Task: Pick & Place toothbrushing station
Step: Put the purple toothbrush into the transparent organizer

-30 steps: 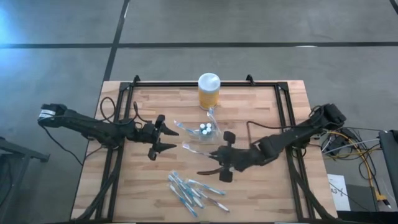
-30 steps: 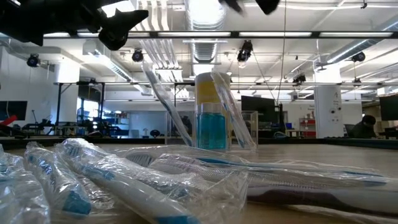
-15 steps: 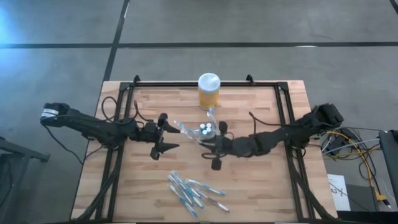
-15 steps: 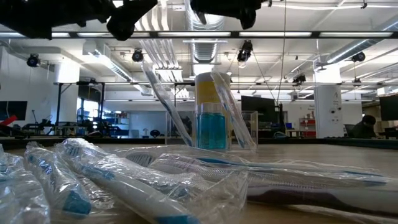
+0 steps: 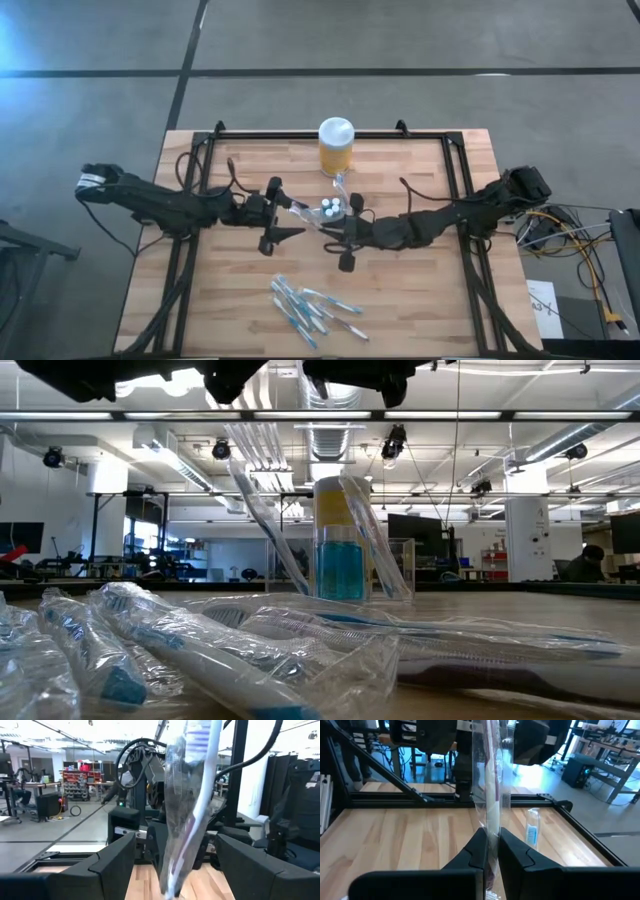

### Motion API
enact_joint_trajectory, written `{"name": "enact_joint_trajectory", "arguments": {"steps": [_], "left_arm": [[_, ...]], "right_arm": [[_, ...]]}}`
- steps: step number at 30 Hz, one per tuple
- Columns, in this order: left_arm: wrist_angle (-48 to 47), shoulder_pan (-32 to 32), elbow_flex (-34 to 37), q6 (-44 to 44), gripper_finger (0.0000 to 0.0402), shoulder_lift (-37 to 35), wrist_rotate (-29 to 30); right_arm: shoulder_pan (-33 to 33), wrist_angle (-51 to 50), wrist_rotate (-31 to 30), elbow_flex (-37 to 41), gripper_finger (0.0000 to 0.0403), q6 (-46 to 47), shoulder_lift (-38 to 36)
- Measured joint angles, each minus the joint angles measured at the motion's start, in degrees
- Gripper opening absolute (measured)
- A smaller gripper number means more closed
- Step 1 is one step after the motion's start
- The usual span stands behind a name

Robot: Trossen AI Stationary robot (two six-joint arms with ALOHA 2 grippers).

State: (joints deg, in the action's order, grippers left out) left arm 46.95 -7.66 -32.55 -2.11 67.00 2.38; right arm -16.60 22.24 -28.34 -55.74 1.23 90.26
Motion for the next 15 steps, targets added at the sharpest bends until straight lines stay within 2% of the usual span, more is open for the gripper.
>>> {"name": "enact_joint_trajectory", "arguments": {"steps": [10, 12, 15], "left_arm": [[0.01, 0.02, -3.65, 2.15, 0.0274, 3.94, -1.37], [0.05, 0.02, -3.65, 2.21, 0.0263, 3.79, -1.39], [0.04, 0.02, -3.7, 2.18, 0.0223, 3.5, -1.43]], "right_arm": [[0.0, 0.28, -0.03, 0.52, 0.002, -0.15, -0.02], [0.0, 0.51, -0.03, 0.52, 0.002, -0.39, -0.02], [0.11, 0.63, -0.04, 0.56, 0.002, -0.42, -0.02]]}}
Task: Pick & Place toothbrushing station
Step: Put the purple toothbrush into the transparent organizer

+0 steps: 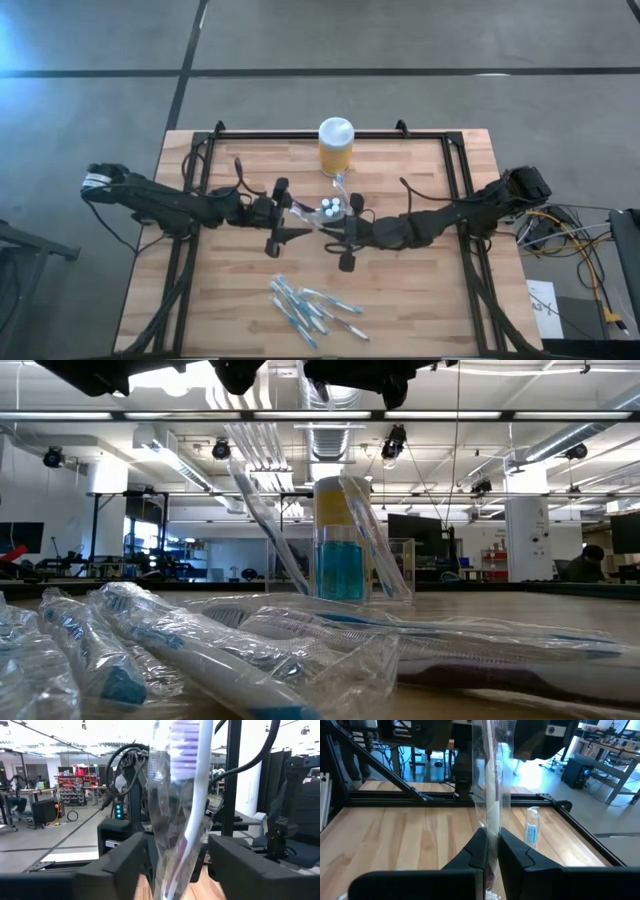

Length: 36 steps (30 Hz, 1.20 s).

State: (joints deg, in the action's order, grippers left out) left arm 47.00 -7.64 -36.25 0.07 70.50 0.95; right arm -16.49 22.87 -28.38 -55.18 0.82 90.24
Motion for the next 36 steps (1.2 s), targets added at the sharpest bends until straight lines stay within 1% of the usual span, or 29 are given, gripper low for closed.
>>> {"name": "enact_joint_trajectory", "arguments": {"steps": [2, 7, 8, 9, 12, 16, 20, 24, 28, 32, 36], "left_arm": [[-0.5, 0.0, -0.33, -0.5, 0.018, -0.01, -0.02], [-2.16, 0.0, -1.01, -0.14, 0.0049, 0.13, -0.62], [-2.42, -0.02, -1.06, 0.44, 0.0029, 0.11, -0.82], [-2.57, 0.04, -1.07, 0.56, 0.0024, 0.04, -1.52], [-3.14, 0.02, -1.07, 1.48, 0.0027, -0.17, -1.72], [-6.04, 0.0, -1.07, 1.63, 0.0025, -1.54, -1.87], [-12.55, -0.02, -1.05, 1.67, 0.0025, -5.37, -2.03], [-21.0, -0.04, -0.96, 2.85, 0.0025, -11.01, -2.16], [-28.02, -0.04, 0.29, 2.91, 0.0025, -17.05, -2.14], [-30.93, -0.04, 3.97, 2.9, 0.0025, -23.26, -2.12], [-31.0, -0.02, 9.44, 2.07, 0.0025, -29.42, -2.08]], "right_arm": [[0.07, 0.02, -0.02, 0.03, 0.002, 0.0, 0.0], [0.07, 0.03, -0.02, 0.03, 0.002, 0.01, 0.0], [0.04, 0.05, 0.21, 0.03, 0.0021, 0.07, 0.0], [0.0, 0.05, 0.11, 0.03, 0.0021, 0.21, 0.0], [-0.06, 0.05, 0.22, 0.03, 0.0034, 0.18, 0.0], [-0.51, -0.04, 0.08, -0.26, 0.0078, -1.06, -0.25], [-0.51, -0.03, -0.3, -0.31, 0.0122, -1.05, -1.5], [-0.58, -0.44, -0.31, 0.27, 0.0146, -0.59, -2.94], [-1.16, -2.6, -0.21, 0.71, 0.0151, -0.53, -4.35], [-2.04, -4.81, 0.03, 1.52, 0.0143, 0.79, -6.01], [-2.58, -4.31, 4.44, 3.6, 0.0123, 1.0, -8.75]]}}
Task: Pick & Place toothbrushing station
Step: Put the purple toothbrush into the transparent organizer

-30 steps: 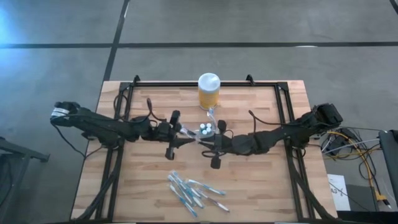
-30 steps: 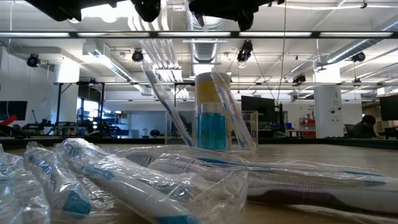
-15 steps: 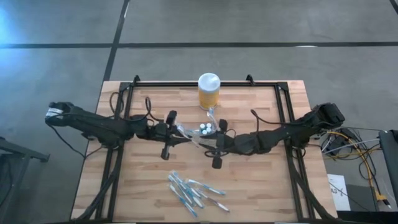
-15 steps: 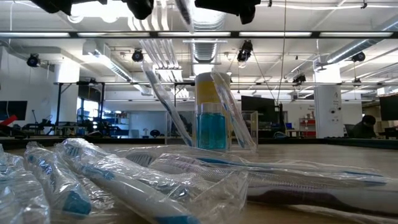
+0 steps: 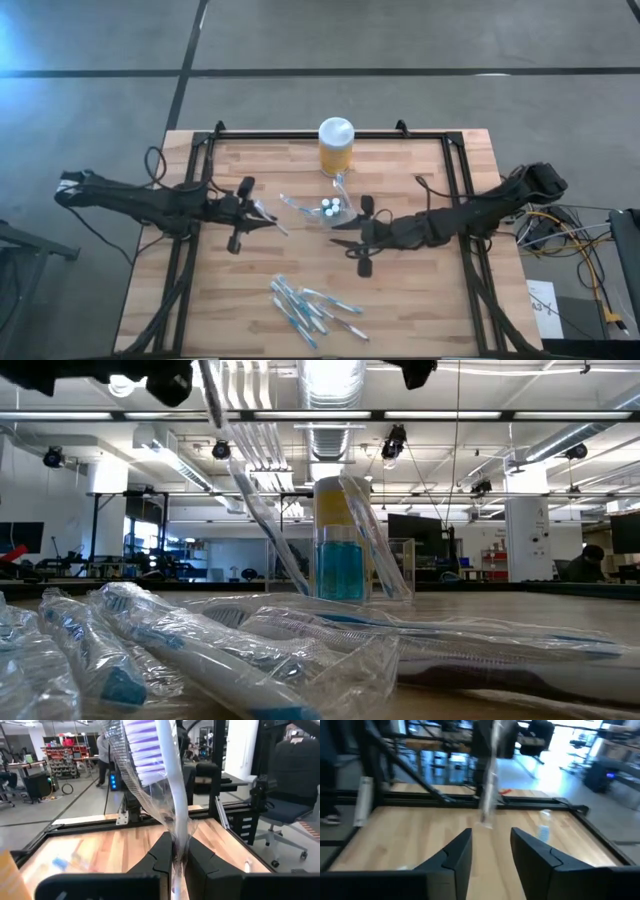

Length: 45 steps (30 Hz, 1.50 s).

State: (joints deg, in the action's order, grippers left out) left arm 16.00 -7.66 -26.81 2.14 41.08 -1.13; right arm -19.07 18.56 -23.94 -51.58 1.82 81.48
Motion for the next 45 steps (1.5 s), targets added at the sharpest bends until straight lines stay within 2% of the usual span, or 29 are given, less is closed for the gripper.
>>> {"name": "enact_joint_trajectory", "arguments": {"steps": [5, 12, 22, 31, 37, 45], "left_arm": [[-0.04, 0.0, 5.11, -2.39, 0.0025, -5.71, 0.64], [-0.05, 0.0, 8.79, -2.82, 0.0025, -9.48, 2.71], [0.97, 0.1, 11.87, -3.9, 0.0025, -11.55, 3.52], [0.97, 0.11, 12.09, -4.93, 0.0025, -11.71, 3.67], [0.93, 0.11, 12.09, -3.85, 0.0025, -11.6, 3.69], [0.92, 0.47, 12.16, -2.83, 0.0024, -10.17, 3.72]], "right_arm": [[-0.05, 4.49, 2.8, 5.94, 0.0076, 0.77, -5.43], [-0.05, 18.2, 5.33, 20.42, 0.0012, 1.87, -15.71], [-0.05, 22.47, 5.07, 36.19, 0.0008, 4.5, -34.84], [2.54, 14.92, 4.45, 42.2, 0.0008, 5.03, -50.29], [5.67, 11.99, 4.78, 45.87, 0.0008, 6.03, -57.13], [5.79, 12.14, 4.73, 51.1, 0.0008, 5.88, -62.07]]}}
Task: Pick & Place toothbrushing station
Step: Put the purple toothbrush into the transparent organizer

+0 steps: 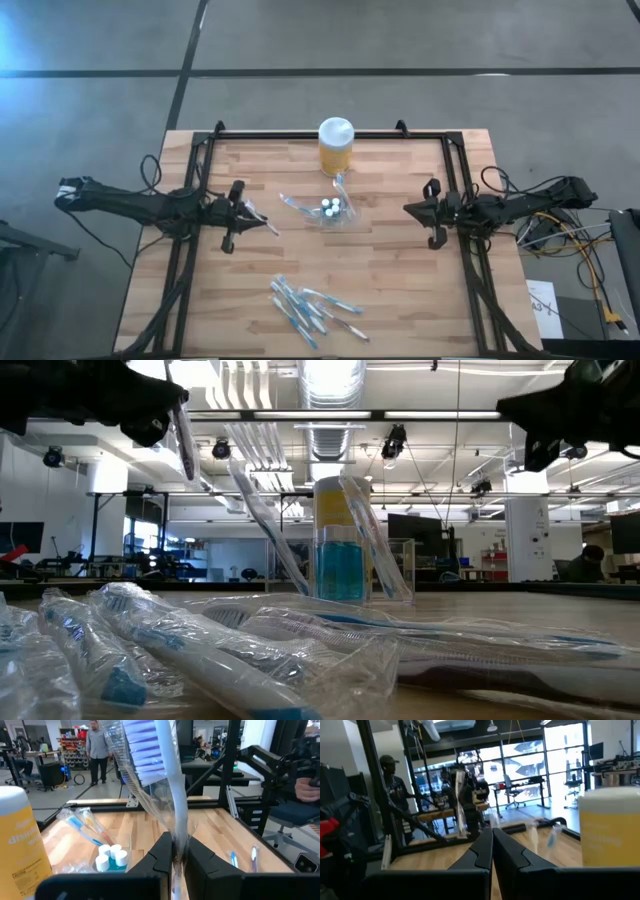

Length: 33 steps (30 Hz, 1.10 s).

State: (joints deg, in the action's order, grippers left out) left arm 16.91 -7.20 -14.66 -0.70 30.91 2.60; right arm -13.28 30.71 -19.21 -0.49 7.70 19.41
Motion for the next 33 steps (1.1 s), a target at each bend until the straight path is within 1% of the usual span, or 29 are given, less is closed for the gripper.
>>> {"name": "enact_joint_trajectory", "arguments": {"steps": [3, 6, 11, 15, 18, 21, 23, 27, 33], "left_arm": [[0.12, 0.43, 0.13, 0.01, 0.0024, 1.44, 0.04], [3.14, 0.79, 1.51, -0.65, 0.0024, 3.63, 0.01], [13.19, 1.11, 5.04, -2.34, 0.0024, 8.41, -0.05], [20.67, 1.25, 6.35, -3.29, 0.0024, 13.14, -0.02], [26.01, 1.54, 6.23, -2.89, 0.0024, 17.42, 1.88], [28.0, 2.21, 4.39, -2.05, 0.0024, 22.19, 6.11], [28.32, 2.99, 2.57, -0.95, 0.0024, 25.57, 7.69], [29.18, 5.23, -1.42, 0.19, 0.0024, 32.42, 7.99], [30.09, 8.62, -6.66, 1.12, 0.0024, 40.63, 7.95]], "right_arm": [[0.0, -0.9, -0.25, 0.02, 0.0008, -0.44, -0.23], [-0.05, -0.34, -0.25, -0.01, 0.0008, -2.89, 0.17], [-0.07, 0.17, -0.25, -0.01, 0.0008, -4.73, 2.45], [-0.07, 1.73, -0.25, -0.01, 0.0008, -4.86, 4.77], [-0.07, 3.46, -0.25, -0.01, 0.0008, -4.89, 6.99], [-0.07, 5.98, -0.26, -0.01, 0.0008, -5.72, 9.18], [-0.07, 8.09, -0.27, -0.01, 0.0008, -6.81, 10.36], [-0.07, 10.82, -0.27, -0.03, 0.0008, -8.19, 11.94], [-0.07, 11.4, -0.27, -0.03, 0.0008, -9.7, 12.34]]}}
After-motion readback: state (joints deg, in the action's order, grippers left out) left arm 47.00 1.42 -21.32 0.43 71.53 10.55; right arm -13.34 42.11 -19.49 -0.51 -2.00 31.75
